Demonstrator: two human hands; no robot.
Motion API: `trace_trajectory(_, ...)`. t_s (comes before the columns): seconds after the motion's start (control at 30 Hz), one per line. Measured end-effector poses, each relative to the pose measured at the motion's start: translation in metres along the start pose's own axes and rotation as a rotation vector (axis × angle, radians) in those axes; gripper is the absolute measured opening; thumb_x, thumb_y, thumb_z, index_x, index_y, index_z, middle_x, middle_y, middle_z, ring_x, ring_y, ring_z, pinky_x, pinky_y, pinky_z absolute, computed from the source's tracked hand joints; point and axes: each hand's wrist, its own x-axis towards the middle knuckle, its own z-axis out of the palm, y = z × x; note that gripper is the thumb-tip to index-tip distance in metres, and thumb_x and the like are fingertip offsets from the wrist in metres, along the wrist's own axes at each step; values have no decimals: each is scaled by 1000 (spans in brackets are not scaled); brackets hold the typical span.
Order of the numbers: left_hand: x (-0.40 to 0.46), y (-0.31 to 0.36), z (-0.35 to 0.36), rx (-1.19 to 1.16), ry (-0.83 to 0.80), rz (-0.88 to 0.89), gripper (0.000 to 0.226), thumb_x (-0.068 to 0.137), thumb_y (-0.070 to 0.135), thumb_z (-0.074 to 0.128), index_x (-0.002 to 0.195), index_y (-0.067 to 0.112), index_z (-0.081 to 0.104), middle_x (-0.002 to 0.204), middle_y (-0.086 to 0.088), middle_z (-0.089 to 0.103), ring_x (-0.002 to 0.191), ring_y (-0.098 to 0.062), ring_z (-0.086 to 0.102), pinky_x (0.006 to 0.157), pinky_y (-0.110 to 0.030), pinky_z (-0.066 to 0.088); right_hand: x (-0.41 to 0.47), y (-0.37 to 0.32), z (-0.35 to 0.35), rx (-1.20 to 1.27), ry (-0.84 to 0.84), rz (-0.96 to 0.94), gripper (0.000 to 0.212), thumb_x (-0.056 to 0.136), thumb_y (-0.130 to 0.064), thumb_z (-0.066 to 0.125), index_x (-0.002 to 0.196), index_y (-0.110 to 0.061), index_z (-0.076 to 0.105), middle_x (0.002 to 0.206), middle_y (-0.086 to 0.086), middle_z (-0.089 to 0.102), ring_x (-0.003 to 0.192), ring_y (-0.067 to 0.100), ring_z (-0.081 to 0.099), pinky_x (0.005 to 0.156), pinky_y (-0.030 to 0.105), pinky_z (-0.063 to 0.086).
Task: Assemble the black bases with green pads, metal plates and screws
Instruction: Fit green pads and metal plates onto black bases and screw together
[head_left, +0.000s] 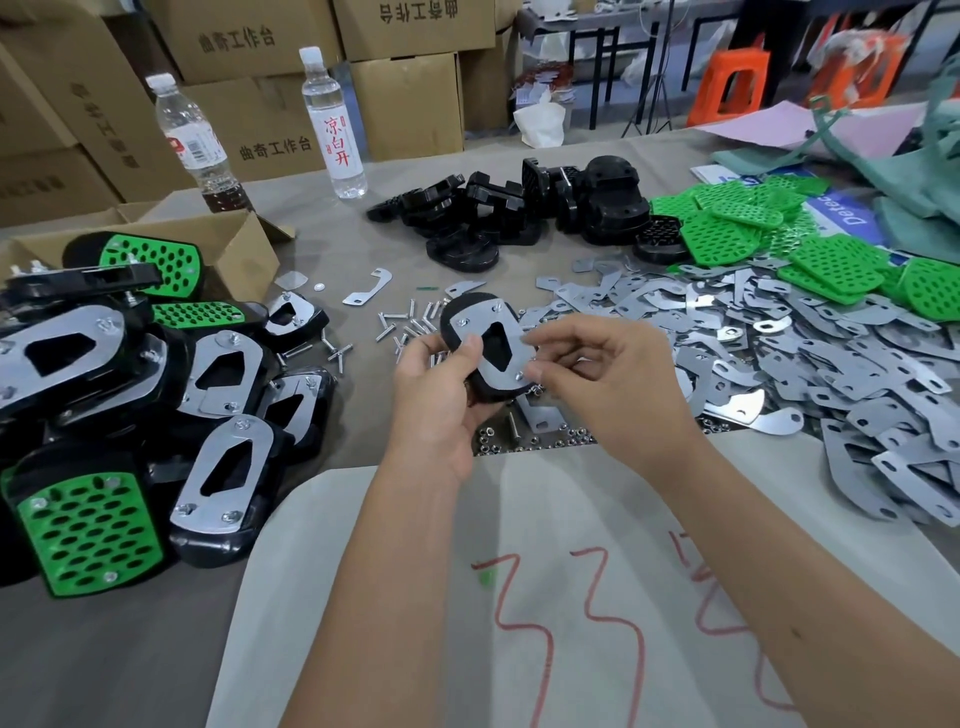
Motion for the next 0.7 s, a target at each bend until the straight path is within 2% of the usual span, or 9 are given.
trace_trajectory(0.1, 0, -1, 1, 12, 6, 16, 7, 102, 7, 62, 105, 10, 57, 80, -6, 77, 67, -24, 73, 56, -36, 61, 1, 2, 1, -84, -30, -32, 14, 83, -2, 84, 89, -14, 83, 79, -4, 76, 76, 19, 74, 75, 38, 64)
trace_trajectory(0.2, -1, -1, 0, 12, 11, 12, 8, 102, 7, 63, 108, 9, 58, 82, -8, 77, 68, -25, 73, 58, -37, 62, 2, 0, -1, -182, -75, -120, 11, 80, -4, 87, 82, -14, 82, 76, -6, 73, 70, 14, 69, 65, 30, 55)
trace_trajectory(0.3, 0, -1, 1, 17, 3, 9, 13, 101, 7, 63, 114, 6, 58, 82, -7, 77, 68, -24, 73, 59, -37, 62, 2, 1, 0, -109, -55, -97, 11, 80, -3, 87, 81, -12, 82, 75, -7, 71, 67, 14, 68, 63, 33, 59)
trace_trajectory(0.43, 0, -3, 3, 31, 1, 10, 19, 101, 7, 64, 118, 3, 58, 83, -5, 78, 71, -23, 73, 61, -38, 62, 2, 3, 2, -15, -2, -55, 9, 82, -3, 85, 84, -11, 82, 76, -8, 70, 62, 11, 65, 58, 26, 55)
trace_trajectory(0.57, 0, -4, 2, 9, 18, -10, 18, 101, 6, 63, 118, 4, 57, 83, -9, 76, 65, -23, 72, 60, -38, 63, 2, 2, 0, -201, -120, -171, 5, 85, -6, 84, 89, -10, 83, 81, -1, 72, 77, 19, 71, 69, 46, 60)
trace_trajectory(0.7, 1, -5, 3, 12, 35, -18, 13, 101, 6, 64, 112, 5, 58, 88, -12, 75, 70, -26, 72, 64, -40, 65, 3, 5, 1, -198, -105, -143, 8, 84, -3, 84, 89, -9, 82, 80, 0, 71, 77, 23, 69, 71, 50, 59)
